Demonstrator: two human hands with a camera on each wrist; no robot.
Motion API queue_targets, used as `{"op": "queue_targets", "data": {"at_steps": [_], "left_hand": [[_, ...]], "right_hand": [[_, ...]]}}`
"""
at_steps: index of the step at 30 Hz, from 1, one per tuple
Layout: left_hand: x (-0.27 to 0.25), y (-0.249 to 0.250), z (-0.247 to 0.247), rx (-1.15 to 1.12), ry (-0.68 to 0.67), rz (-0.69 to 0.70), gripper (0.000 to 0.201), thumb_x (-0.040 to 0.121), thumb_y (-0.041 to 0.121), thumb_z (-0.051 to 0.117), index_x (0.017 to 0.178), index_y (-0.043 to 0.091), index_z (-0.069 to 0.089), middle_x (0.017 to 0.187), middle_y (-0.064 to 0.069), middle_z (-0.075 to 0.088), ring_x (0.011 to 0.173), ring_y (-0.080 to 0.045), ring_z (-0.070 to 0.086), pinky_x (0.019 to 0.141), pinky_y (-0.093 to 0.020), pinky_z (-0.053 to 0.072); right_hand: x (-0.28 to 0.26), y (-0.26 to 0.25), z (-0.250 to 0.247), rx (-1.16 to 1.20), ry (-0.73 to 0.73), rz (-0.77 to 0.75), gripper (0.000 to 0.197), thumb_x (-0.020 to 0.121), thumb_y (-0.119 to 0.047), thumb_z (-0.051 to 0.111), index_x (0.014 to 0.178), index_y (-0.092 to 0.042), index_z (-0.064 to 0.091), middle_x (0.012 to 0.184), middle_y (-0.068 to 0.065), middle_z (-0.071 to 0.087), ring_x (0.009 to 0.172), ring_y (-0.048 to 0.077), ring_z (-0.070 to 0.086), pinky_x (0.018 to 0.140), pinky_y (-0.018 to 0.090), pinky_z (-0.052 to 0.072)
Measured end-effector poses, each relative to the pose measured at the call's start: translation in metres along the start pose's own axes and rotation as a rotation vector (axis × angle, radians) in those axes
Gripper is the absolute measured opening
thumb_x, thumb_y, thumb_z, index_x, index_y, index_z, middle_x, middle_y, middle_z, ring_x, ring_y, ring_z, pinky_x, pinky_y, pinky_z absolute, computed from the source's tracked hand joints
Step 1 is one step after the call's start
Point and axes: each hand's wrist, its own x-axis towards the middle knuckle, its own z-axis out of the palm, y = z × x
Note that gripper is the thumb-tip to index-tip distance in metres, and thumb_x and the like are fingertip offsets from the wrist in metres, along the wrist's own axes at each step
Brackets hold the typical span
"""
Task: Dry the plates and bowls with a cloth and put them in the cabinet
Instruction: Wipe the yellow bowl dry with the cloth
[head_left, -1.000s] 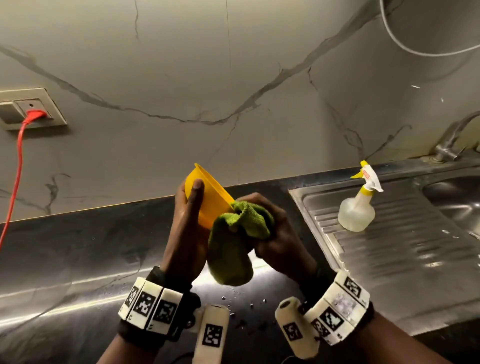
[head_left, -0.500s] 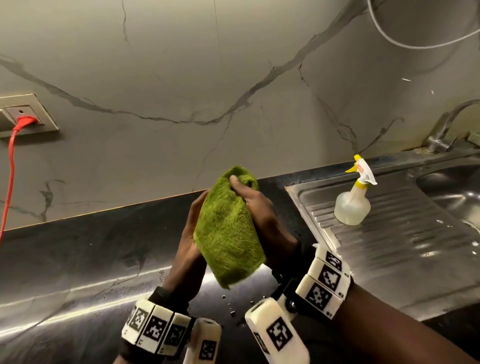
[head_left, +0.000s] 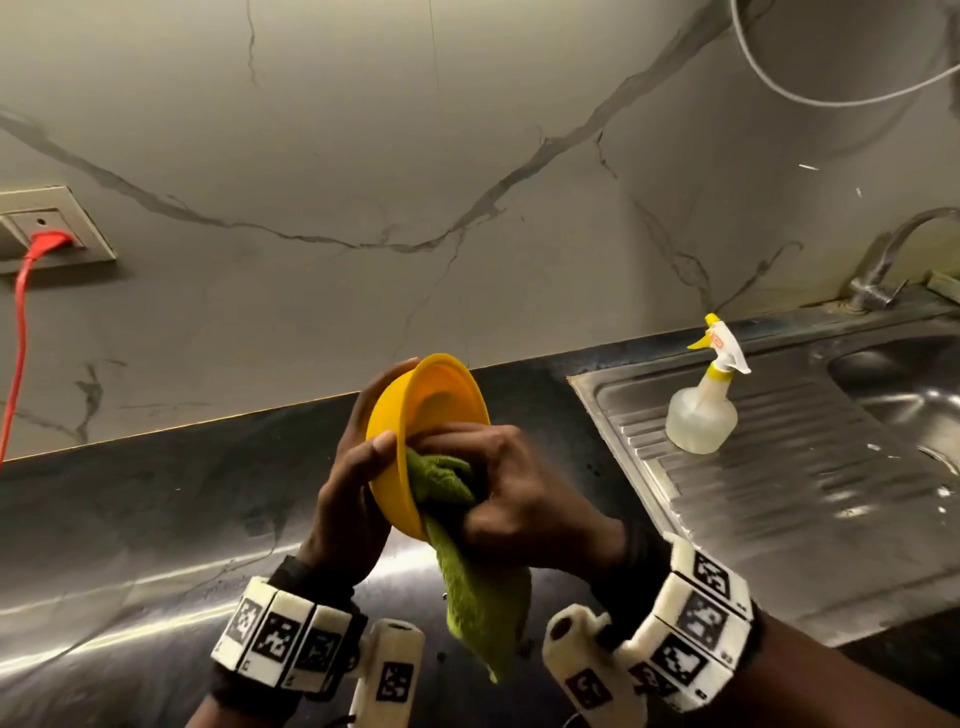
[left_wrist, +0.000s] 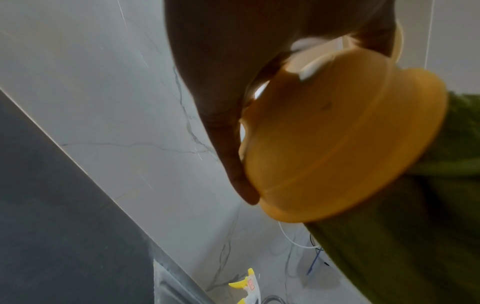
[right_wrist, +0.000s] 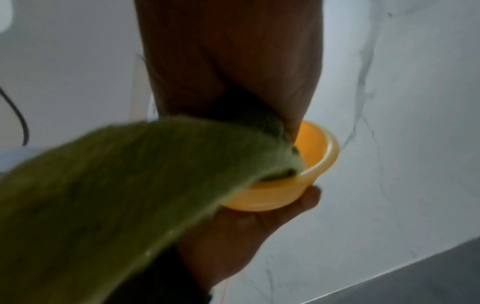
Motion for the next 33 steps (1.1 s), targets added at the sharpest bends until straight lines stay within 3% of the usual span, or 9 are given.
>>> {"op": "queue_targets", "data": {"at_steps": [4, 7, 11, 15, 17, 21, 26, 30, 33], "left_hand": [[0.002, 0.007, 0.006, 0.027, -0.012, 0.024, 0.066, 0.048, 0.064, 0.087, 0.107, 0.037, 0.075, 0.104, -0.001, 0.075, 0.090, -0.017, 0.073, 0.072, -0.025, 0.058], [0.007, 0.016, 0.010, 0.251, -0.042, 0.106, 0.084, 0.065, 0.063, 0.079, 0.135, 0.024, 0.058, 0.134, -0.009, 0.062, 0.116, -0.030, 0.063, 0.087, -0.030, 0.054], [0.006, 0.022, 0.008, 0.446, -0.107, 0.151, 0.087, 0.065, 0.071, 0.074, 0.139, 0.033, 0.050, 0.136, 0.004, 0.059, 0.118, -0.025, 0.062, 0.082, -0.028, 0.056], [0.001, 0.024, 0.001, 0.481, -0.119, 0.195, 0.080, 0.062, 0.076, 0.073, 0.133, 0.044, 0.053, 0.134, 0.011, 0.059, 0.117, -0.019, 0.061, 0.078, -0.025, 0.056], [0.000, 0.020, 0.001, 0.473, -0.113, 0.187, 0.078, 0.061, 0.076, 0.073, 0.131, 0.048, 0.054, 0.134, 0.015, 0.058, 0.117, -0.016, 0.061, 0.078, -0.023, 0.056], [0.004, 0.009, 0.005, 0.379, -0.089, 0.131, 0.078, 0.061, 0.068, 0.079, 0.131, 0.043, 0.056, 0.139, 0.005, 0.057, 0.121, -0.026, 0.060, 0.083, -0.030, 0.056], [0.014, 0.014, -0.001, 0.300, -0.056, 0.056, 0.081, 0.059, 0.070, 0.078, 0.130, 0.035, 0.061, 0.138, -0.005, 0.059, 0.121, -0.036, 0.059, 0.089, -0.038, 0.054], [0.011, 0.010, 0.012, 0.273, -0.082, 0.027, 0.076, 0.058, 0.072, 0.077, 0.126, 0.039, 0.064, 0.132, -0.003, 0.064, 0.116, -0.032, 0.063, 0.086, -0.037, 0.055], [0.011, 0.014, 0.015, 0.322, -0.099, 0.074, 0.078, 0.060, 0.074, 0.076, 0.129, 0.042, 0.060, 0.135, 0.000, 0.060, 0.119, -0.032, 0.061, 0.087, -0.041, 0.056]], "right_hand": [[0.007, -0.004, 0.003, -0.071, 0.173, -0.173, 0.011, 0.072, -0.006, 0.071, 0.082, 0.000, 0.071, 0.077, 0.012, 0.069, 0.071, 0.024, 0.065, 0.064, 0.045, 0.051], [0.021, 0.001, 0.008, 0.064, 0.471, -0.082, 0.018, 0.073, -0.024, 0.068, 0.072, -0.006, 0.066, 0.068, 0.014, 0.068, 0.064, 0.034, 0.064, 0.058, 0.050, 0.052], [0.022, 0.021, 0.009, 0.056, 0.669, 0.033, 0.022, 0.071, -0.040, 0.062, 0.061, -0.023, 0.055, 0.058, 0.004, 0.063, 0.058, 0.029, 0.062, 0.055, 0.049, 0.053], [0.012, 0.042, 0.020, 0.263, 0.716, 0.318, 0.044, 0.066, -0.052, 0.062, 0.074, -0.009, 0.062, 0.077, 0.024, 0.065, 0.077, 0.046, 0.064, 0.066, 0.062, 0.051], [0.014, 0.036, 0.020, 0.372, 0.683, 0.355, 0.043, 0.065, -0.055, 0.064, 0.078, -0.014, 0.066, 0.085, 0.023, 0.068, 0.086, 0.046, 0.065, 0.075, 0.066, 0.050], [0.012, 0.013, 0.020, 0.253, 0.530, 0.042, 0.022, 0.074, -0.042, 0.066, 0.085, -0.023, 0.065, 0.076, 0.014, 0.068, 0.072, 0.038, 0.066, 0.068, 0.060, 0.053], [-0.006, 0.016, 0.020, -0.343, 0.319, -0.374, 0.035, 0.084, -0.030, 0.067, 0.103, 0.000, 0.068, 0.100, 0.016, 0.071, 0.086, 0.027, 0.068, 0.074, 0.039, 0.059], [0.008, 0.020, 0.003, -0.564, 0.438, -0.419, 0.031, 0.079, -0.030, 0.070, 0.093, -0.002, 0.066, 0.086, 0.015, 0.070, 0.064, 0.025, 0.068, 0.059, 0.033, 0.059], [0.015, 0.021, -0.008, -0.636, 0.555, -0.327, 0.042, 0.071, -0.032, 0.080, 0.096, -0.002, 0.067, 0.086, 0.013, 0.072, 0.063, 0.022, 0.069, 0.063, 0.020, 0.052]]}}
